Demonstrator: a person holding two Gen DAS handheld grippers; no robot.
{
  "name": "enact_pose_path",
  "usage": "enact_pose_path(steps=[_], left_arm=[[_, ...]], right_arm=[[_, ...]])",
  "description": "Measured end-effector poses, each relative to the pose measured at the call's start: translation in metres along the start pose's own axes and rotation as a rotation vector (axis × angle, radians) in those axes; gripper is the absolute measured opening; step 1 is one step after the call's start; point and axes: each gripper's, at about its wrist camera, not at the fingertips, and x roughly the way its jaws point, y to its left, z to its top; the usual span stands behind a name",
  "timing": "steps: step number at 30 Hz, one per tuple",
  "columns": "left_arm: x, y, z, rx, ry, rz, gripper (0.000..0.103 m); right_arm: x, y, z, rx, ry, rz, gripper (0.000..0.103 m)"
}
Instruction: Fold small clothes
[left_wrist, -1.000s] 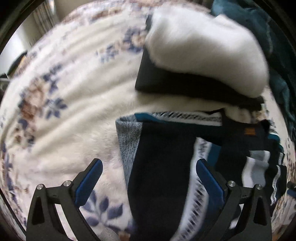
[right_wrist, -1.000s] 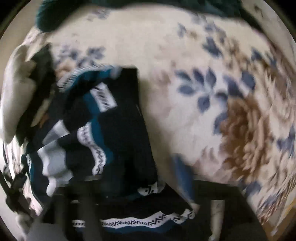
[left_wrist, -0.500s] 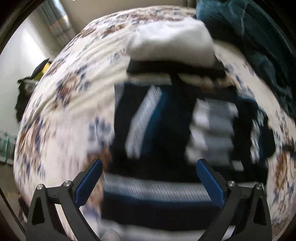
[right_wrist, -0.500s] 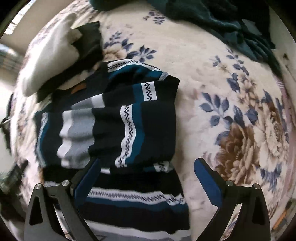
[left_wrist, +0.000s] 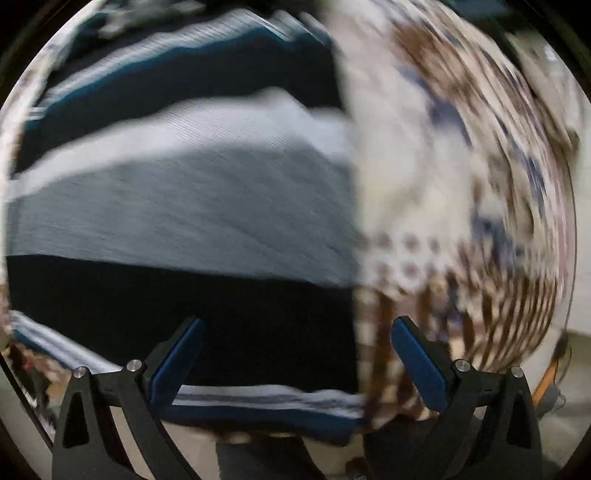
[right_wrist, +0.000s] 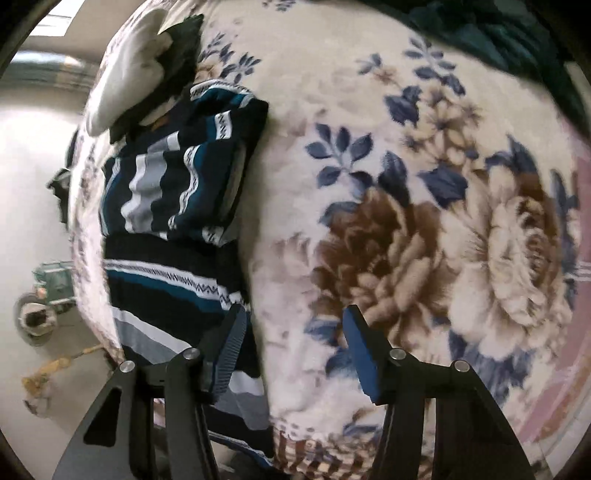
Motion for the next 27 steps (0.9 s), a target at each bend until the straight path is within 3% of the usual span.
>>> enact_pose_path(steps=[2,4,5,6,7,8,15,16,17,18,27], left_arm=[[0.017,-0.009,-0.003,0.005,0.013,-0.011,0.102],[0.023,-0.011,-0.003,-0.001,-0.027,-0.020,0.100],[0.023,-0.009,-0.001,-0.010,-0.050,-0.029,0.083],[0.019,-0.005,0.000,-0.021,-0.080,-0.033,0.052],[0.014,-0.001,0.002,-0.026,-0.106,-0.044,0.034],[0.011,0.005,0.005,-0.035,-0.118,-0.029,0.004],[-0.013,0.025,0.004,-0.082,-0.171,-0.084,0.003],[-0.018,0.029,0.003,-0.097,-0.178,-0.099,0.003],[-0.024,0.031,0.001,-0.108,-0.189,-0.107,0.003],[-0.030,0.034,-0.001,-0.122,-0.200,-0.110,0.003],[-0.085,0.075,-0.021,-0.285,-0.298,-0.108,0.003]], right_arm=[[0.011,-0.009,0.016,-0.005,-0.007,0.044,0.060],[0.026,-0.014,0.039,0.001,-0.011,0.100,0.060],[0.036,-0.015,0.055,0.012,-0.013,0.141,0.060],[0.043,-0.016,0.068,0.022,-0.014,0.171,0.060],[0.051,-0.016,0.082,0.035,-0.013,0.201,0.060],[0.062,-0.016,0.100,0.064,-0.014,0.233,0.060],[0.108,-0.009,0.174,0.187,-0.004,0.383,0.060],[0.113,-0.006,0.177,0.199,-0.002,0.384,0.049],[0.114,-0.002,0.180,0.202,-0.014,0.381,0.015],[0.114,0.004,0.181,0.191,-0.016,0.363,0.009],[0.073,0.051,0.180,0.064,-0.070,0.264,0.008]])
